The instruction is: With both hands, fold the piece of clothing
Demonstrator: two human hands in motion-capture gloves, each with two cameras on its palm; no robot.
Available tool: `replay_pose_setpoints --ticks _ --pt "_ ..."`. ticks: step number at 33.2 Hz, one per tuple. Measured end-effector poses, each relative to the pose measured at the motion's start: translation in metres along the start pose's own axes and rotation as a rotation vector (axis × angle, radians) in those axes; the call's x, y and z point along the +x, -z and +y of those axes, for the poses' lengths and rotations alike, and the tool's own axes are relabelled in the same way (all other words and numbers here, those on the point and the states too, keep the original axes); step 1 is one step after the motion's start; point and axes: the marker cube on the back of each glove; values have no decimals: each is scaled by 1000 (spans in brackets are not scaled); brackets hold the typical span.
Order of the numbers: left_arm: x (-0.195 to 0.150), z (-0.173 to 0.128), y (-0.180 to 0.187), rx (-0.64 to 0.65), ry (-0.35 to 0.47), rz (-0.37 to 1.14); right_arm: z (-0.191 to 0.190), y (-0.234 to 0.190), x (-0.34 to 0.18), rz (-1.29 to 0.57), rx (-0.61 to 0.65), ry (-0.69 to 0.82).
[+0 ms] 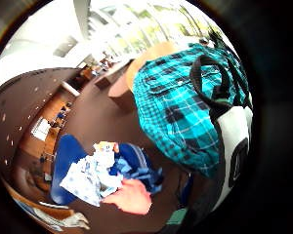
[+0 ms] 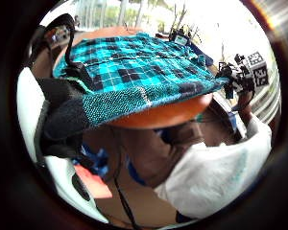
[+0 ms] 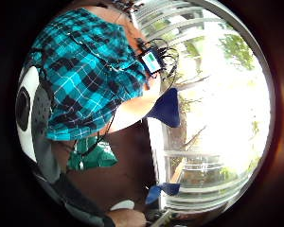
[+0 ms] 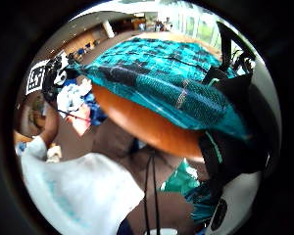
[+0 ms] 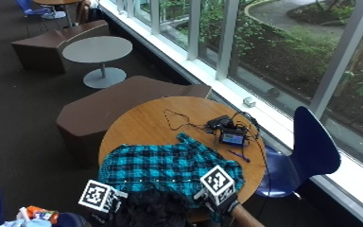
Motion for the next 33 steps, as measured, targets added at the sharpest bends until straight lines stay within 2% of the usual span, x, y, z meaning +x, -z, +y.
replay_pose_setpoints --ticks 3,7,10,14,18,22,25,27,30,33 --pt "-3 -25 8 -28 -15 95 -41 3 28 -162 -86 35" --pt "-26 -71 1 -83 16 67 -93 26 63 -344 -151 -65" --pt "-40 -119 -11 -136 42 55 -148 16 89 -434 -168 -141" --pt "-62 -190 -56 -261 94 79 -234 -28 120 -491 -195 -206" --pt "-72 -230 -109 -438 118 116 -278 -45 125 -525 -233 -226" --pt "-77 -245 -140 -507 157 120 -300 -68 130 -542 -267 -271" --pt "-81 -253 -161 -498 188 131 -305 -77 138 -543 -240 -391" --pt "-81 -251 -158 -454 243 114 -301 -74 143 -550 -148 -467" --pt "-77 -237 -132 -325 360 46 -283 -63 150 -585 88 -545" --pt "-74 -222 -138 -225 361 -41 -248 -66 149 -570 195 -616"
